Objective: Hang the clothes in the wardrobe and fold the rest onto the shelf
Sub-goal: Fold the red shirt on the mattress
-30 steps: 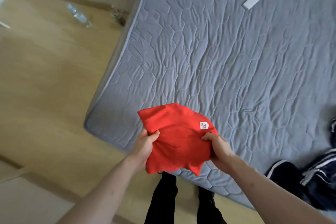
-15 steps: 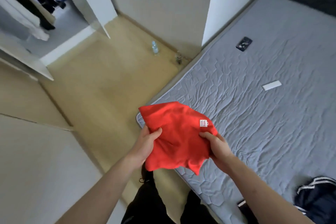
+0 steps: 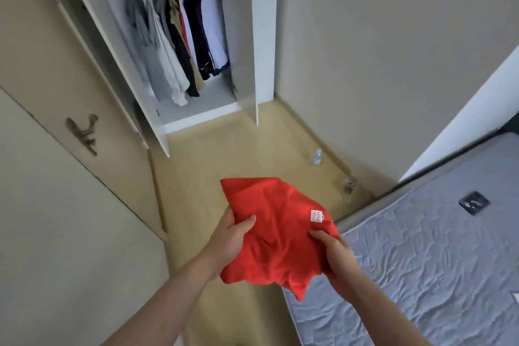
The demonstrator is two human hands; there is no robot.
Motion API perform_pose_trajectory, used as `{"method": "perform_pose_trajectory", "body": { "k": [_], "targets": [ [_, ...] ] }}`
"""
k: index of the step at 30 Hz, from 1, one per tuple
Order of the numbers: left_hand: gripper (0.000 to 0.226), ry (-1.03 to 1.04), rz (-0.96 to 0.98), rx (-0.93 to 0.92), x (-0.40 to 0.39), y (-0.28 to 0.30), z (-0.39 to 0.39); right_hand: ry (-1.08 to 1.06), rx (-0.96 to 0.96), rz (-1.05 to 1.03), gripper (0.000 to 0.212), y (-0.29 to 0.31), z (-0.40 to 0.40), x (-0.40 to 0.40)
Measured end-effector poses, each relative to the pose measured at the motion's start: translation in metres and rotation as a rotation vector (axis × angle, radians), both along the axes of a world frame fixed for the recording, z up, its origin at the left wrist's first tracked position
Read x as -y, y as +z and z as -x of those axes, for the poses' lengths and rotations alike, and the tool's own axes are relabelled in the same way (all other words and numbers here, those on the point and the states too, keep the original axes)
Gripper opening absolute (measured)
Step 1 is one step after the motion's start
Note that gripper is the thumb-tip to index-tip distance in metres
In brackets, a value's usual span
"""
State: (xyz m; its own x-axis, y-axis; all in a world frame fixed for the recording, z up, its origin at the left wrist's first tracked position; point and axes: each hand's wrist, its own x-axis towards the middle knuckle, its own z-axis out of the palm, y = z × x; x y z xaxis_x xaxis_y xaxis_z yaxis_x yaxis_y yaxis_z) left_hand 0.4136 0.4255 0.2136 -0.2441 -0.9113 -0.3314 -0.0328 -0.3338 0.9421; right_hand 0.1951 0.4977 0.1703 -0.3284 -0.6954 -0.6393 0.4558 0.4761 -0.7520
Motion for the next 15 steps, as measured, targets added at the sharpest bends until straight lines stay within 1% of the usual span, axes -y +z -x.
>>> {"method": "perform_pose_trajectory", "body": {
  "k": [6, 10, 15],
  "targets": [
    [0.03, 0.054, 0.039, -0.065, 0.1, 0.038, -0.047, 0.068, -0.043, 0.078, 0.029, 0.038, -0.041, 0.114],
    [0.028, 0.094, 0.039, -0.107, 0.167, 0.057, -0.065, 0.123, -0.062, 0.126, 0.036, 0.061, -0.053, 0.194],
    [0.028, 0.16, 0.056, -0.101, 0.265, 0.076, -0.08, 0.23, -0.064, 0.21, 0.032, 0.09, -0.063, 0.302]
  ]
}}
